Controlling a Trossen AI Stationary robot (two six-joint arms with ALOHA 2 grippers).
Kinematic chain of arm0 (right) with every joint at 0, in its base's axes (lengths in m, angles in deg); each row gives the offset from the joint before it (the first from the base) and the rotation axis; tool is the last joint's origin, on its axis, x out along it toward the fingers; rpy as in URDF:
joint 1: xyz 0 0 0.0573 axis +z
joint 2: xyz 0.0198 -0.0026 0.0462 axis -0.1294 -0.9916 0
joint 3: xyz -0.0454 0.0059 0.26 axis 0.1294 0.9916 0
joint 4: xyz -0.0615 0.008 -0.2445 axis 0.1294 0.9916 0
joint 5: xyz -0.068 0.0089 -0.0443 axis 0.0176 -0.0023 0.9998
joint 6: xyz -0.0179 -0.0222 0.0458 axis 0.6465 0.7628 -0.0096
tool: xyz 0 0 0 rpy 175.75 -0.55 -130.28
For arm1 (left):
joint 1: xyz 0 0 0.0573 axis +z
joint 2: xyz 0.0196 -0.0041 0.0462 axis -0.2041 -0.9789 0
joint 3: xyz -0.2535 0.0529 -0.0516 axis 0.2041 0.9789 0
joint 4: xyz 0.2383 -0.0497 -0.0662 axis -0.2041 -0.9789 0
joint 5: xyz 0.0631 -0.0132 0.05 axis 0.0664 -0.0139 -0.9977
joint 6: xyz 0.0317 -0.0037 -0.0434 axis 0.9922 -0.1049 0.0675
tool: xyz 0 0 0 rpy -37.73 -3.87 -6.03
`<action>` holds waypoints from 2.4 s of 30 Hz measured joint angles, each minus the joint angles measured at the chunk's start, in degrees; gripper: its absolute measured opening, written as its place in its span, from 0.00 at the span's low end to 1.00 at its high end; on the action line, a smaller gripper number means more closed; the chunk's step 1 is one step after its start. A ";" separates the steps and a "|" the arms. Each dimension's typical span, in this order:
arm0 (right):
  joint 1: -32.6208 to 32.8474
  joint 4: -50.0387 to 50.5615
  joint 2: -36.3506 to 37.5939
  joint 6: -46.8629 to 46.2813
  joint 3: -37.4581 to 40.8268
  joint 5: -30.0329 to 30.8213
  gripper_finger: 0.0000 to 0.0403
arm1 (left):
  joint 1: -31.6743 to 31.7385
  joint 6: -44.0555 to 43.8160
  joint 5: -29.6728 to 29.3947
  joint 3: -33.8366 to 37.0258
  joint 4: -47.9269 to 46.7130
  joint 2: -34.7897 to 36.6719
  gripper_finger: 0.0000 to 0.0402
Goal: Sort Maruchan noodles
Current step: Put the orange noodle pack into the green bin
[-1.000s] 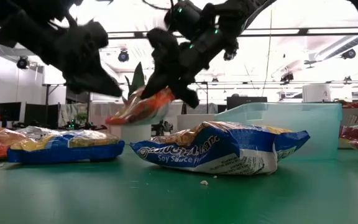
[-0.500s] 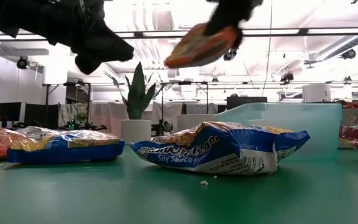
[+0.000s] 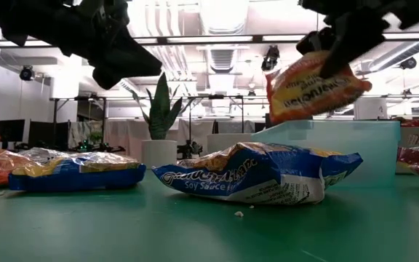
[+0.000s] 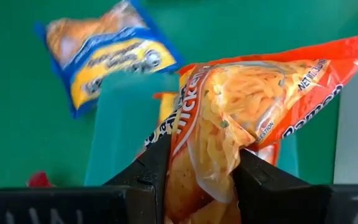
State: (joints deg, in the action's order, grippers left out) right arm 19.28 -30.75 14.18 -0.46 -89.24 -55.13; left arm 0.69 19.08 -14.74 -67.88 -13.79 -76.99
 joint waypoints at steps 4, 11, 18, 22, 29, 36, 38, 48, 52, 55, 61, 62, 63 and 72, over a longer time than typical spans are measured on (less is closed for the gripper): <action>2.07 -4.48 -0.26 4.89 2.33 1.92 0.26 | 0.00 1.63 -0.02 -1.15 0.81 -1.30 0.19; 5.77 -4.90 -2.78 7.97 3.50 5.69 0.26 | 0.02 3.83 -0.02 -3.84 0.88 -3.64 0.19; 8.54 -5.54 -6.43 9.74 3.39 6.34 0.26 | 0.02 4.94 -0.02 -5.84 0.59 -6.29 0.19; 8.95 -5.37 -8.54 11.39 3.32 7.60 0.26 | 0.02 5.59 -0.02 -7.13 0.54 -7.57 0.19; 8.93 -5.29 -11.01 13.54 2.96 7.19 0.26 | 0.02 6.82 0.00 -10.75 0.62 -11.48 0.19; 8.93 -2.19 -10.06 10.66 0.74 7.00 0.31 | 0.02 10.37 0.52 -15.74 0.42 -18.30 0.19; 8.93 -0.65 -9.73 9.54 -0.44 7.01 0.33 | 0.00 11.34 1.01 -17.14 0.52 -20.15 0.19; 8.90 3.19 -10.23 -2.07 -6.95 6.96 0.42 | 0.00 13.30 3.12 -21.59 -2.00 -26.63 0.19; 8.88 6.87 -10.38 -4.95 -9.89 6.95 0.41 | 0.00 13.31 3.13 -22.02 -2.45 -28.14 0.19; 8.88 7.74 -10.45 -6.41 -11.73 6.97 0.39 | 0.00 13.23 3.10 -22.02 -2.13 -28.36 0.19; 8.88 7.87 -10.45 -5.79 -13.59 6.68 0.31 | 0.00 13.10 3.10 -22.02 -2.03 -28.39 0.19; 8.87 7.83 -10.45 -5.94 -13.62 8.24 0.29 | 0.00 13.09 3.10 -22.02 -2.05 -28.39 0.19; 8.81 7.88 -10.45 -5.92 -13.58 10.22 0.27 | 0.00 13.07 3.10 -22.00 -2.01 -28.39 0.19; 3.44 3.16 -10.43 -9.38 -6.39 19.79 0.05 | -0.02 12.81 6.89 -21.82 -1.45 -28.67 0.19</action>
State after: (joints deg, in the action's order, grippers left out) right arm 22.73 -27.59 3.75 -9.84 -95.62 -35.34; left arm 0.66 31.89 -7.85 -89.70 -15.24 -105.66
